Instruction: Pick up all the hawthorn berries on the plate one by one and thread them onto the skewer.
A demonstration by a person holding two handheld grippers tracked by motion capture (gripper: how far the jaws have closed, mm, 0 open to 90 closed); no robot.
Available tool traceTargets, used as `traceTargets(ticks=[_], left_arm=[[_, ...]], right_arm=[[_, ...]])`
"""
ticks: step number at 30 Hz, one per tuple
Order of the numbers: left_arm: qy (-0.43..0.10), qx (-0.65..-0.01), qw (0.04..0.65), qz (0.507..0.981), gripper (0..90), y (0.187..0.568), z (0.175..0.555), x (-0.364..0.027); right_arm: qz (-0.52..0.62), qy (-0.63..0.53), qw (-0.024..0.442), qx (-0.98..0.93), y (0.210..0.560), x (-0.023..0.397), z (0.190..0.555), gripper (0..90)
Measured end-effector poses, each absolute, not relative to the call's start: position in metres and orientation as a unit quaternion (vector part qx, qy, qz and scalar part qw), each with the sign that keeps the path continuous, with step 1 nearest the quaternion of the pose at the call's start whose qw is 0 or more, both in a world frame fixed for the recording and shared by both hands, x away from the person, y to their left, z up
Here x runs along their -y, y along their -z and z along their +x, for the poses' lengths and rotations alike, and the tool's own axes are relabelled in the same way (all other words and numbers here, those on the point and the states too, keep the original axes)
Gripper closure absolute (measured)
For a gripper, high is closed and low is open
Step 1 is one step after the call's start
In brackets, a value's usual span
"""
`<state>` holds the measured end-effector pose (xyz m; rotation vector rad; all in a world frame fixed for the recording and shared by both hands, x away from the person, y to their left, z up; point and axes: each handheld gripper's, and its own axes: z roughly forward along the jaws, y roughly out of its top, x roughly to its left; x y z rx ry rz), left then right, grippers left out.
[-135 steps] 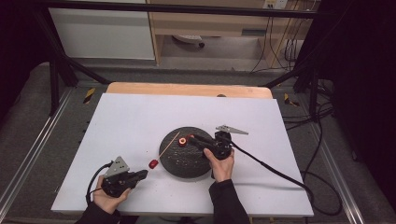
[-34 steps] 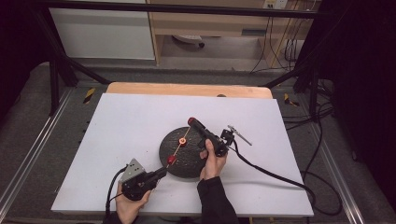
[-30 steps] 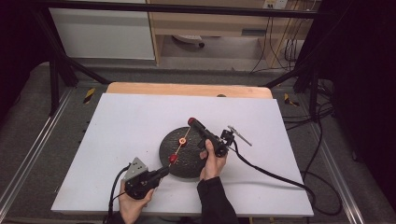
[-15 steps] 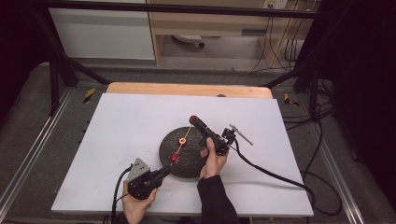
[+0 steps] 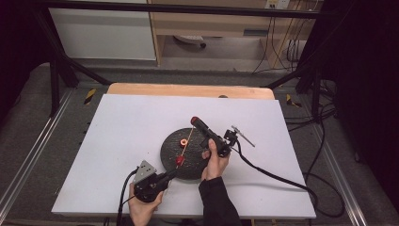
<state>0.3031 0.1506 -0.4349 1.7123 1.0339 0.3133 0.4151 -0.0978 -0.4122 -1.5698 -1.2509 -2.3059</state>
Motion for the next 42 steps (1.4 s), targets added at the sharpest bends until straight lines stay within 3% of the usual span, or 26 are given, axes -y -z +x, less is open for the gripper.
traceTargets(ticks=[14,21,42], left_arm=[[-0.153,-0.424,0.527,0.721,88.3,0.434,0.299,-0.143],[-0.153,-0.428,0.535,0.712,88.3,0.431,0.295,-0.157],[-0.144,-0.428,0.536,0.713,88.4,0.433,0.298,-0.149]], right_arm=[[-0.517,0.753,0.066,0.401,0.413,0.098,0.414,63.7],[-0.522,0.751,0.06,0.401,0.412,0.098,0.416,63.8],[-0.508,0.758,0.053,0.406,0.412,0.098,0.415,64.0]])
